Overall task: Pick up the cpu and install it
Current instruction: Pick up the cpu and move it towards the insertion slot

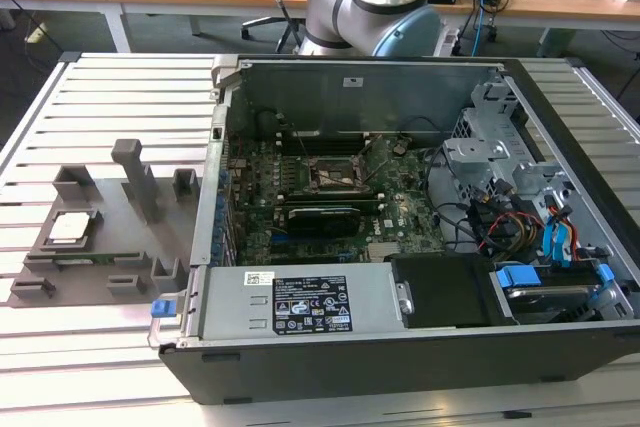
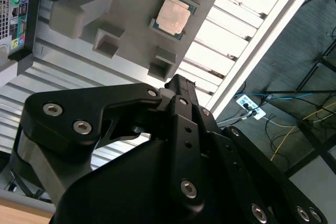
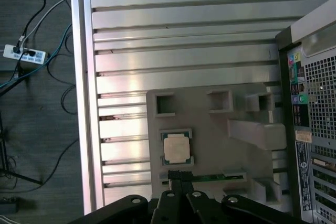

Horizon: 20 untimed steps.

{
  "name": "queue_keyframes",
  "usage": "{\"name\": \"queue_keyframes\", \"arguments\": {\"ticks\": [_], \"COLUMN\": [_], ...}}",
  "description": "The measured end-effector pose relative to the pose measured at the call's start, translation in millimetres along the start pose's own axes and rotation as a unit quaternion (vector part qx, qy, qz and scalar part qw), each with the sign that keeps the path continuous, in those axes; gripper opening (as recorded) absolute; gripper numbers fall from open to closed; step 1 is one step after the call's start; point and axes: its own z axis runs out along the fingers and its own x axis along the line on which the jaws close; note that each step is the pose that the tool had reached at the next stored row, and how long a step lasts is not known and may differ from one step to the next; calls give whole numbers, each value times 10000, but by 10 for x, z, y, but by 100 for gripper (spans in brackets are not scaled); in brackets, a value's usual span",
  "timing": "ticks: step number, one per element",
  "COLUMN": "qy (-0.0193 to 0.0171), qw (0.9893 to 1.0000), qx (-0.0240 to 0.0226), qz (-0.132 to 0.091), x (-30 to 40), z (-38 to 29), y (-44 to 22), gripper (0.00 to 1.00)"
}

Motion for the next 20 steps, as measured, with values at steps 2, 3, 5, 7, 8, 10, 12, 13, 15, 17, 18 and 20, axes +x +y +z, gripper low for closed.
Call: {"name": "queue_keyframes", "arguments": {"ticks": [2,3,5,7,8,10,12,13,15,17,18,20], "qy": [0,0,0,0,0,0,0,0,-6,-15,-15,-16], "qw": [10000,10000,10000,10000,10000,10000,10000,10000,10000,9997,9997,9997], "qx": [0,0,0,0,0,0,0,2,87,232,233,233], "qz": [0,0,0,0,0,0,0,0,-4,-26,-27,-27], "x": [3,3,4,5,6,7,9,10,12,10,10,9], "z": [0,0,0,0,0,0,0,0,0,0,0,5], "y": [0,0,0,-1,-1,-1,-1,-1,0,1,1,1], "gripper": [11,11,17,23,29,42,60,60,60,60,60,60]}}
